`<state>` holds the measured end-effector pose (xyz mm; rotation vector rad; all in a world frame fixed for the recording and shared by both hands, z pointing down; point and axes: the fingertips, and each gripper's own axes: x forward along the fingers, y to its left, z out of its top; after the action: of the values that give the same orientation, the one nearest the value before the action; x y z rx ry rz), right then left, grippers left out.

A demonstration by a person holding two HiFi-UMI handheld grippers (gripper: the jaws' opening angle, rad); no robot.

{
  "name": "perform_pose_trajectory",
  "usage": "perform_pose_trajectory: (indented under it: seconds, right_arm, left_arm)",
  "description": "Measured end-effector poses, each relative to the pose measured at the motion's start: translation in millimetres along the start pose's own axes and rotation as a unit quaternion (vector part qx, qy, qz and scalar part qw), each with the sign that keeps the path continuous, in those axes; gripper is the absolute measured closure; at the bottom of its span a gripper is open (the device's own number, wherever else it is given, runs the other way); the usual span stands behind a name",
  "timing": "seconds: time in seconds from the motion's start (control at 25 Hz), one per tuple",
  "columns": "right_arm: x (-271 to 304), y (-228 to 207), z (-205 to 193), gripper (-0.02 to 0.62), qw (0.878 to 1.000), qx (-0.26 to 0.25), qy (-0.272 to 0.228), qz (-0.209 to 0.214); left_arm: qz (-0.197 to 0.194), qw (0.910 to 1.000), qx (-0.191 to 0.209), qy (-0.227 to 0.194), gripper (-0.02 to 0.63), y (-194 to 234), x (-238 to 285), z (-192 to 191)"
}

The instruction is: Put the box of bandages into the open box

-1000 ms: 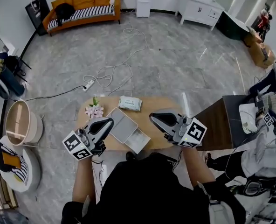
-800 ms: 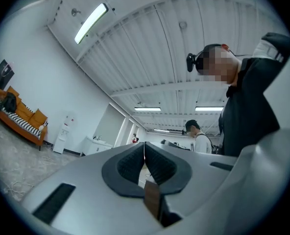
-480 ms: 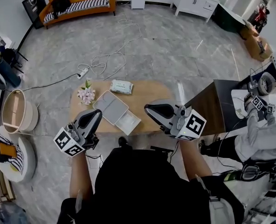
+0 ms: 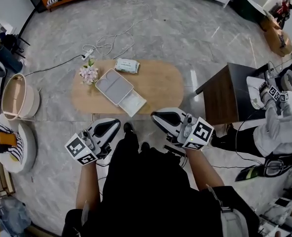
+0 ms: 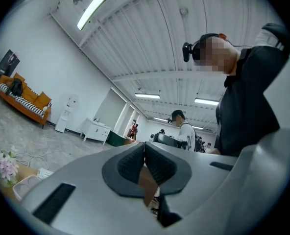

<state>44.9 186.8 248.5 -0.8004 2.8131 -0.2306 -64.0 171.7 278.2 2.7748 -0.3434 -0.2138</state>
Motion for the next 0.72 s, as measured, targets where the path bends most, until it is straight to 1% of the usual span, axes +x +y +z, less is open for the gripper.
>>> perform_pose_trajectory:
  seconds: [0.08,0.2,0.24,0.36,0.48,0.6,0.72]
  right_arm:
    - [5.9,5.9,-5.3,0.584,1.000,-0.016,0.011,0.015]
    - [13.2,13.0,-5.6,0.586,0.998,-0.060,0.024,0.023]
    - [14.5,14.7,-5.3,0.586,0.997,-0.065,0.026,0.028]
    - [13.0,17.7,-9.1,0.586,0.997,-0.052,0.030,0.039]
    - [8.8,16.0,-15.2,0.586,0.998,-0.040,0.035,0.044]
    - [4.3,14.2,-18.0,0.586,0.998,-0.032,0.033,0.040]
    - [-2.3,10.4,-17.9,0.586,0.998,-0.037,0.034,0.038]
  left_arm:
    - [0.011,0.9999,0.001,0.000,0.589,-3.6,-4.1,-5.4]
    - [0.026,0.9996,-0.005,0.003,0.589,-4.6,-8.2,-14.2]
    - [0.031,0.9995,-0.005,0.007,0.589,-3.3,-7.9,-16.9]
    - [0.043,0.9989,-0.006,0.015,0.589,-0.3,-2.6,-19.9]
    - [0.031,0.9993,0.008,0.018,0.589,-5.2,7.5,-13.5]
    - [0.022,0.9994,0.006,0.025,0.589,-9.5,10.3,-18.2]
    - [0.021,0.9992,0.002,0.034,0.589,-8.1,12.6,-25.6]
